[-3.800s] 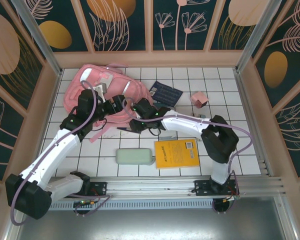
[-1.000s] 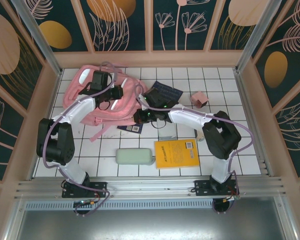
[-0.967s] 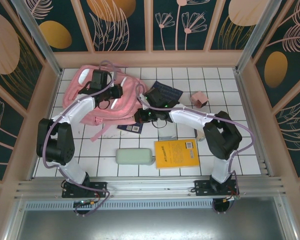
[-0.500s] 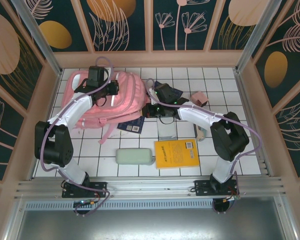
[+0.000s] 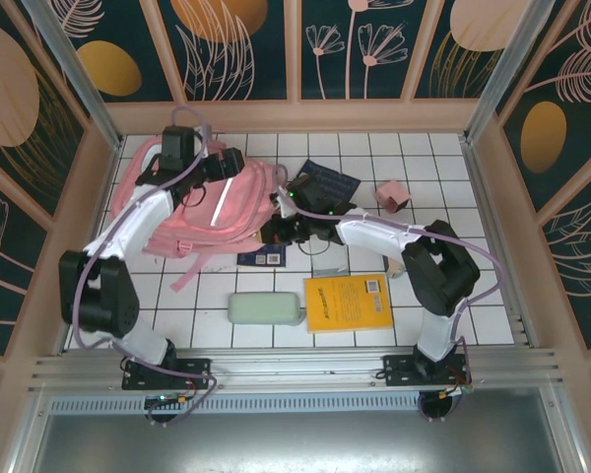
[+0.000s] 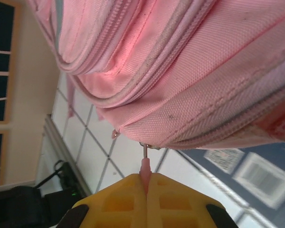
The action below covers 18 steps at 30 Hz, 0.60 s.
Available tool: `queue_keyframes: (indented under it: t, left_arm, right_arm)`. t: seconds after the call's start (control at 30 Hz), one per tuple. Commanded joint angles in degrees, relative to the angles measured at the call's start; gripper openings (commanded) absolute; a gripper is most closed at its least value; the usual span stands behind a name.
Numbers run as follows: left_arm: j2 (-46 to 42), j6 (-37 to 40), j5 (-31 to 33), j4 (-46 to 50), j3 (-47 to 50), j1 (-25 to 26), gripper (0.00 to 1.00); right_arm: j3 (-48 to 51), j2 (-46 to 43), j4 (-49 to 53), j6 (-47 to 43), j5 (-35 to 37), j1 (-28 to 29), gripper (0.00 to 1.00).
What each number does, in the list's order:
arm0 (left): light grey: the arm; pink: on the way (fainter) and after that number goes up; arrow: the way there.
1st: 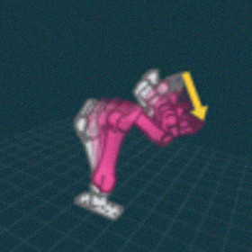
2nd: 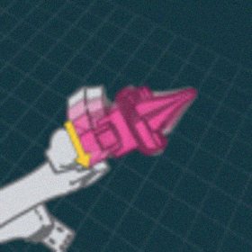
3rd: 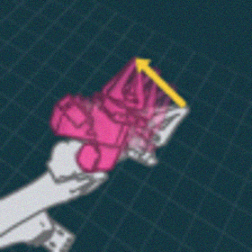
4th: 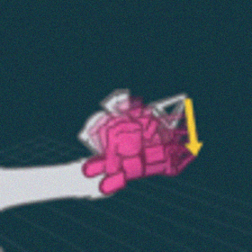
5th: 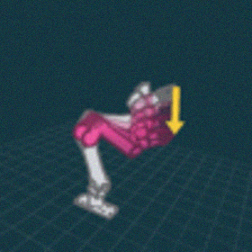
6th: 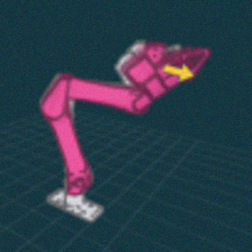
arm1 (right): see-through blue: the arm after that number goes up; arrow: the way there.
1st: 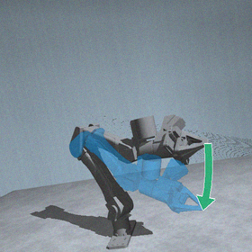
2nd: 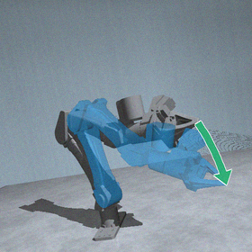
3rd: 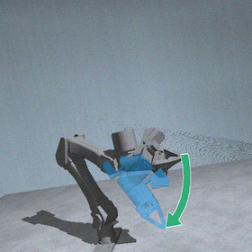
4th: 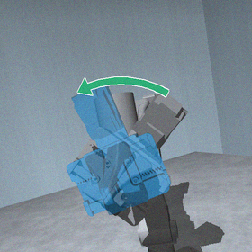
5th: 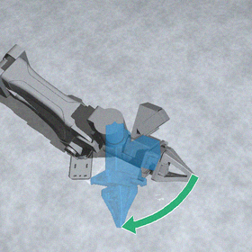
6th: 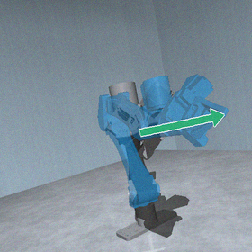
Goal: Pack the student bag
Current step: Unzip the student bag at the top-left of the table.
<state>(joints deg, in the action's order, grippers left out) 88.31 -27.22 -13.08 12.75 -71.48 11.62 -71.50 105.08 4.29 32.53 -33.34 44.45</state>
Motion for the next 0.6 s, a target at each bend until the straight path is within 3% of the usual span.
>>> queue_keyframes:
  t: [0.0,0.13,0.33,0.4,0.57]
  left_arm:
    - [-12.0,-14.1,2.2,-3.3,8.9,-0.2,0.99]
    - [-21.8,-26.7,0.3,-3.3,17.8,-0.2,0.98]
    - [-28.5,-51.2,-7.1,-11.7,33.8,-0.2,0.73]
    - [-29.6,-56.4,-7.4,-14.7,37.8,-0.2,0.68]
    - [-29.6,-60.0,-6.9,-14.5,39.2,-0.1,0.64]
  right_arm:
    - [-2.7,0.7,-9.8,6.1,-2.2,0.4,0.00]
    - [-5.5,3.2,-11.6,7.7,-0.7,1.4,0.00]
    - [-8.2,6.0,-13.1,9.9,0.4,2.3,0.00]
    - [-8.9,6.5,-12.7,9.6,0.4,2.7,0.00]
    - [-9.5,6.3,-10.6,8.1,1.7,3.8,0.00]
